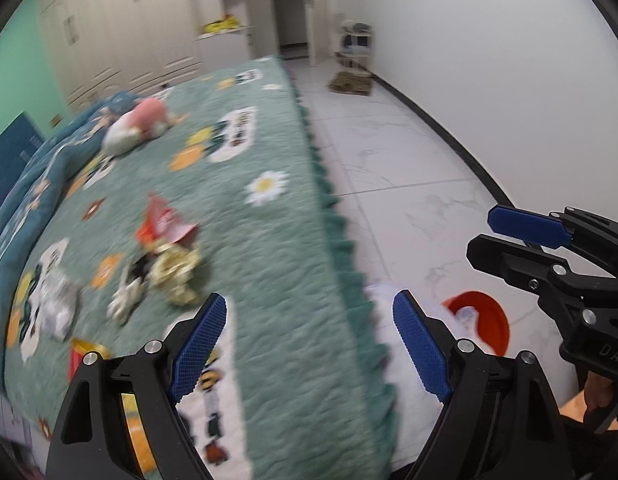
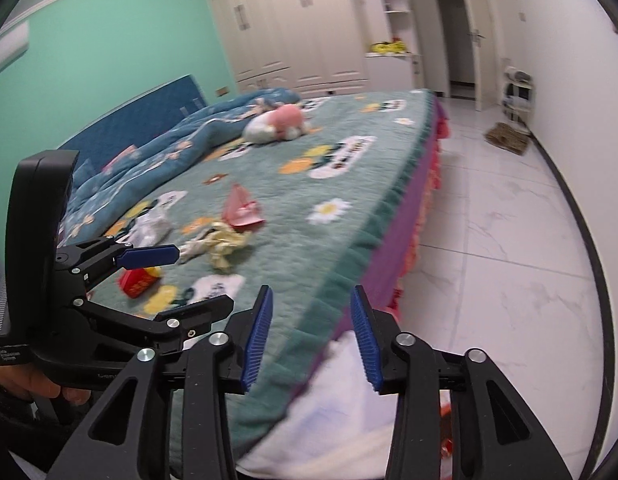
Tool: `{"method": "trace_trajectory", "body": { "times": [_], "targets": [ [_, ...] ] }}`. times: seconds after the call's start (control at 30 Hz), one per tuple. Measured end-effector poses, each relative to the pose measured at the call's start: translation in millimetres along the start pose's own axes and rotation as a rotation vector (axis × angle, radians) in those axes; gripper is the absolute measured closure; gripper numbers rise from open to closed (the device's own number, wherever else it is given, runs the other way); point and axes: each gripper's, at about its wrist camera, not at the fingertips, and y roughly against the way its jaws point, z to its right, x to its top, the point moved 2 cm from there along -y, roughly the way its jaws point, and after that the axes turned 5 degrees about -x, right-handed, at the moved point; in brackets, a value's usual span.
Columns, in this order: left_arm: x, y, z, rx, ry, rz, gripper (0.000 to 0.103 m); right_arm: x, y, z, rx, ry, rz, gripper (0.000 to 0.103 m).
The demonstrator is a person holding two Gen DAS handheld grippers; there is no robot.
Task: Collect trash
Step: 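Move both open tools back over the bed toward the red cup and crumpled paper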
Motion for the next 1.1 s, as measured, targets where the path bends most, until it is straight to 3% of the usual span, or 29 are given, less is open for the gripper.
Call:
{"method": "trace_trajectory", "body": {
  "times": [0.2, 0.63, 0.73, 0.8, 1.1],
  "targets": [
    [-19.0, 20.5, -53.3, 0.077, 0.105, 0.012, 0.018, 16.2, -26.6, -53.3, 0.087, 0.087, -0.018, 0.049],
    [-59.8, 44.5, -155.5, 0.189, 0.310, -0.002, 0.018, 36.1, -83.0, -150.8, 0.205, 0.232, -0.078, 0.048],
    [-66.1, 43.8, -174.0, 0.202, 0.340, -0.007, 0.017, 39.1, -95.8, -168.6, 0.221, 0.248, -0.095, 0.048],
    [-71.0, 42.7, -188.4, 0.223, 0.362, -0.012, 0.010, 39.8, -106.2, -178.4, 0.228, 0.260, -0.106, 0.048],
    [-87.2, 28.9, -240.7, 0.240, 0.407, -0.059, 0.010, 42.2, -144.5, -215.3, 0.260, 0.296, -0.156, 0.048]
  ]
}}
